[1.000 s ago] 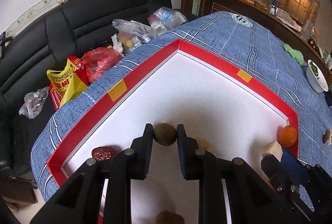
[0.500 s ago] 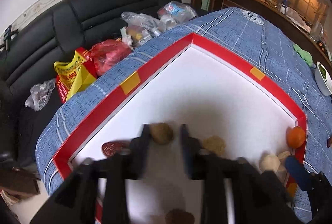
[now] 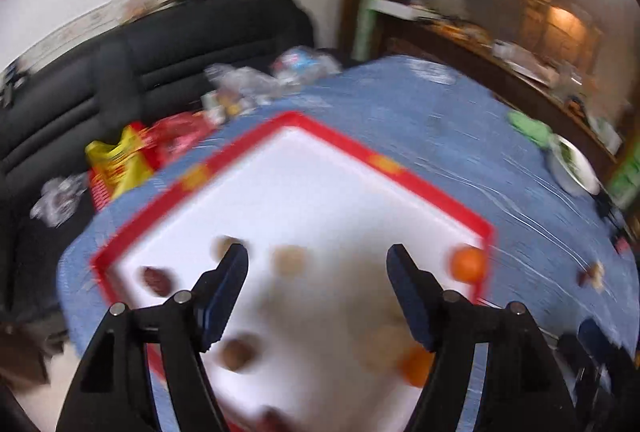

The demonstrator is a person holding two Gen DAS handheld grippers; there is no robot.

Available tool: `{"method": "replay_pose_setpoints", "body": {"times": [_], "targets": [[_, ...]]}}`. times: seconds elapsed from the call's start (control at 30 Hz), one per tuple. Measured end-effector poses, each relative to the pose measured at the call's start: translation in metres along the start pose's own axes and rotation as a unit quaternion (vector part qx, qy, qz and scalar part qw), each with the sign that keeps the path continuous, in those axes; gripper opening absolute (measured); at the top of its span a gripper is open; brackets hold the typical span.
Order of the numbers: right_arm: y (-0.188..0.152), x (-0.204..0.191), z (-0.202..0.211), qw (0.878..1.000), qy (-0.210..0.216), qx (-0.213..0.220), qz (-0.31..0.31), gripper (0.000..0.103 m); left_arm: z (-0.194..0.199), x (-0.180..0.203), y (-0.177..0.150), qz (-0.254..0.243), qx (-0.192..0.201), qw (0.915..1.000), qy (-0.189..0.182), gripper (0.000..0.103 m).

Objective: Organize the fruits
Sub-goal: 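Grasp another white chunk with the right tool while the left tool grasps a red date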

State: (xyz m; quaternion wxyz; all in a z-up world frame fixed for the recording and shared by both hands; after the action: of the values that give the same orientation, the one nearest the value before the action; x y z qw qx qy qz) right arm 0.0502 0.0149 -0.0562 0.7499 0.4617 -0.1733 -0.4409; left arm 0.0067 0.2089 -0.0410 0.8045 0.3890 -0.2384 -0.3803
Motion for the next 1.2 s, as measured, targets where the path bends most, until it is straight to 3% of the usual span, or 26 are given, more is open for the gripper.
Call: {"method": "replay_pose_setpoints", "body": {"times": [0.1, 0.23, 0.3, 0.4, 0.57, 0.77, 1.03, 1.2], "targets": [[-0.004, 0.062, 0.015, 0.998, -0.057, 0.012, -0.030, 0.053, 0.004, 0.046, -0.014, -0.044, -0.005, 0.9980, -0.045, 0.072], [-0.013, 0.153, 0.021, 0.986, -0.150, 0.003, -0.072, 0.053, 0.003, 0.102, -0.033, -0.089, -0.021, 0.9913, -0.094, 0.072], [-0.016, 0.188, 0.013, 0.980, -0.180, -0.009, -0.085, 0.052, 0.003, 0.129, -0.041, -0.109, -0.029, 0.9869, -0.115, 0.072], [-0.009, 0.215, -0.005, 0.977, -0.189, -0.021, -0.096, 0.049, 0.001, 0.163, -0.048, -0.143, -0.032, 0.9797, -0.137, 0.072], [0.007, 0.222, -0.039, 0.980, -0.179, -0.034, -0.082, 0.041, -0.008, 0.194, -0.055, -0.161, -0.041, 0.9740, -0.154, 0.072], [0.005, 0.238, -0.054, 0.978, -0.183, -0.051, -0.083, 0.023, -0.016, 0.228, -0.059, -0.172, -0.044, 0.9683, -0.176, 0.072], [-0.011, 0.249, -0.003, 0.974, -0.184, -0.019, -0.130, 0.023, -0.028, 0.305, -0.073, -0.193, -0.053, 0.9529, -0.228, 0.070], [-0.007, 0.263, 0.021, 0.968, -0.184, 0.028, -0.166, 0.023, -0.040, 0.344, -0.084, -0.214, -0.062, 0.9454, -0.238, 0.055]]}}
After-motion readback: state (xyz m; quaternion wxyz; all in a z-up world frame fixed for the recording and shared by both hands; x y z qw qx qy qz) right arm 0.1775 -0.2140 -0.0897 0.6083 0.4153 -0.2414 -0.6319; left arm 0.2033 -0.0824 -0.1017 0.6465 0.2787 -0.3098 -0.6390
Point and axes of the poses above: each gripper's, at about its wrist camera, not at the fingertips, and z roughly against the way its jaws point, x to its right, y to its top, the point moved 4 cm from there along -z, roughly the way its jaws point, and after that the axes turned 11 degrees about x, right-handed, at the moved point
